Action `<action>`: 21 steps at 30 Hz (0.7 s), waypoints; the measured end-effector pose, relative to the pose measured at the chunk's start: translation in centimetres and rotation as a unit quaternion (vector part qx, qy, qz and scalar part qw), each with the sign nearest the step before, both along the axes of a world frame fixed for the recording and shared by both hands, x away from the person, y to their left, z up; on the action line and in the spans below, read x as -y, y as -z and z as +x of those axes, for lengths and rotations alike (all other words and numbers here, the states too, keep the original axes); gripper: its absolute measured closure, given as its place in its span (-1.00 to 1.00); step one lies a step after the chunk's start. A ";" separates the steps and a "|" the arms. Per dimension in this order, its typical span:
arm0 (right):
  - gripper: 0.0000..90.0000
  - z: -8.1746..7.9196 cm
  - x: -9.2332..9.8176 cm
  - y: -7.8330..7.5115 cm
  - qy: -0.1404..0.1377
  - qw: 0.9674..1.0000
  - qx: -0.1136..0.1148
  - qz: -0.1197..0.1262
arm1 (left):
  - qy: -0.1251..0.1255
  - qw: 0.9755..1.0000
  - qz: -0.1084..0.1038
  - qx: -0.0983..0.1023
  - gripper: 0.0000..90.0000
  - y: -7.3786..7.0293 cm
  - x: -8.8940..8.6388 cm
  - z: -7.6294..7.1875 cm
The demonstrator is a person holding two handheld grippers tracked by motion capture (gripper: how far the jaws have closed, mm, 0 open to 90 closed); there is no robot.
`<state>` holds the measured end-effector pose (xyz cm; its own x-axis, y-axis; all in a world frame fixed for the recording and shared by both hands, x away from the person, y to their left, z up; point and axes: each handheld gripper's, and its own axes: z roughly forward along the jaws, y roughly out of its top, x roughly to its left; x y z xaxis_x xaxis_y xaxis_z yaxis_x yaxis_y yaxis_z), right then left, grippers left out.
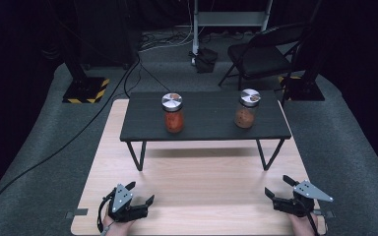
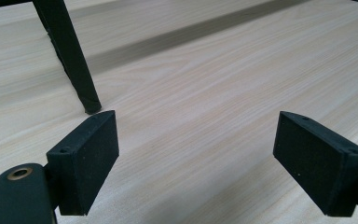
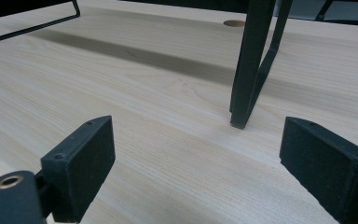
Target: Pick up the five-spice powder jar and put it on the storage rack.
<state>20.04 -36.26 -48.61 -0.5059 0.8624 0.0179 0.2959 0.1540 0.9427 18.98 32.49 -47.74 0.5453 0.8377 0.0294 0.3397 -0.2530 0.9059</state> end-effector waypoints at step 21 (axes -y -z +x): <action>-0.79 0.0 0.0 0.0 0.000 1.000 -0.001 0.001 | 0.000 1.000 0.001 0.000 -0.69 0.0 0.1 0.0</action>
